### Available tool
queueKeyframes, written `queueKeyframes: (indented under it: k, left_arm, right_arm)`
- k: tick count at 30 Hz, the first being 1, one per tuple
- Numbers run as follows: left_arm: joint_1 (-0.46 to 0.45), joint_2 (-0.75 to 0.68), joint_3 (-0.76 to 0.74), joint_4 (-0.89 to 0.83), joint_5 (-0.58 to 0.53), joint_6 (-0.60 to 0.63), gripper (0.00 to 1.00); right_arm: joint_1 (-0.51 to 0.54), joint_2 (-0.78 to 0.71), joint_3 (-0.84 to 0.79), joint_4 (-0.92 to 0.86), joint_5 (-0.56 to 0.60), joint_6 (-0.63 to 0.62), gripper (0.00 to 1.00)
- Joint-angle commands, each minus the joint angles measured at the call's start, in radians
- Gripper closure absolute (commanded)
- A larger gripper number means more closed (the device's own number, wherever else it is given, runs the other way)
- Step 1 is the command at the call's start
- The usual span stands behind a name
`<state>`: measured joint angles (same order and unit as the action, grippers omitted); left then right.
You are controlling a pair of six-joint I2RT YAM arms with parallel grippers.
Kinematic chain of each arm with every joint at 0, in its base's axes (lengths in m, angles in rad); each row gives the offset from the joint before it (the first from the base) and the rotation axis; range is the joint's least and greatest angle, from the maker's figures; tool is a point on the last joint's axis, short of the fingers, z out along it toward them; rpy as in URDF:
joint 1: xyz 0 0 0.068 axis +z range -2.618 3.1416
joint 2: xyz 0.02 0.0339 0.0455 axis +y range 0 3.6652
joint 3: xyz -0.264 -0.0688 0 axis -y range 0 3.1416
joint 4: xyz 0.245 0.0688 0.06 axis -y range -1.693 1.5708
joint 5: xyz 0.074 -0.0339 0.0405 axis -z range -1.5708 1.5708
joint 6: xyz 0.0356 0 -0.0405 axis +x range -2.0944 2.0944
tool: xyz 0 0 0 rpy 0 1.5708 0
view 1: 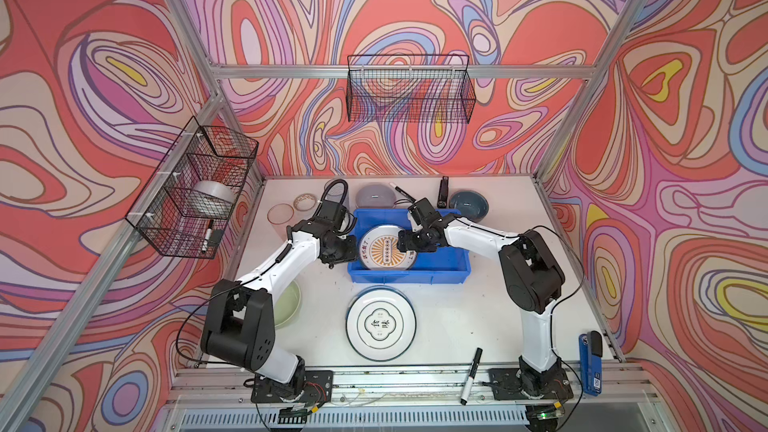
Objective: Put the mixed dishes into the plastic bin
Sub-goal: 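Release the plate and move both grippers to the white plate on the table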
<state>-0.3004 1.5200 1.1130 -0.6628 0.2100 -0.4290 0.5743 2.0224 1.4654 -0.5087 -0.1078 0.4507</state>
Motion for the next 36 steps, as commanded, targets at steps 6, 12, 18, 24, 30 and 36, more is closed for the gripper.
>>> queueKeyframes:
  k: [6, 12, 18, 24, 30, 36]
  left_arm:
    - [0.0, -0.149, -0.013, -0.116, -0.015, 0.016, 0.47]
    - [-0.008, -0.288, -0.128, -0.138, 0.019, -0.011, 0.45]
    - [-0.073, -0.44, -0.276, -0.132, -0.008, -0.095, 0.48]
    - [-0.165, -0.547, -0.406, -0.115, -0.033, -0.201, 0.54]
    - [-0.239, -0.576, -0.494, -0.072, -0.057, -0.289, 0.6]
    - [-0.286, -0.568, -0.559, -0.038, -0.055, -0.328, 0.67]
  right_arm:
    - [-0.022, -0.239, -0.066, -0.063, 0.019, -0.077, 0.23]
    - [-0.012, -0.473, -0.225, -0.042, -0.093, -0.078, 0.27]
    - [0.045, -0.641, -0.393, -0.016, -0.178, -0.041, 0.29]
    - [0.126, -0.787, -0.604, 0.055, -0.217, 0.024, 0.29]
    - [0.206, -0.906, -0.777, 0.155, -0.228, 0.14, 0.35]
    - [0.303, -0.863, -0.866, 0.264, -0.185, 0.23, 0.45]
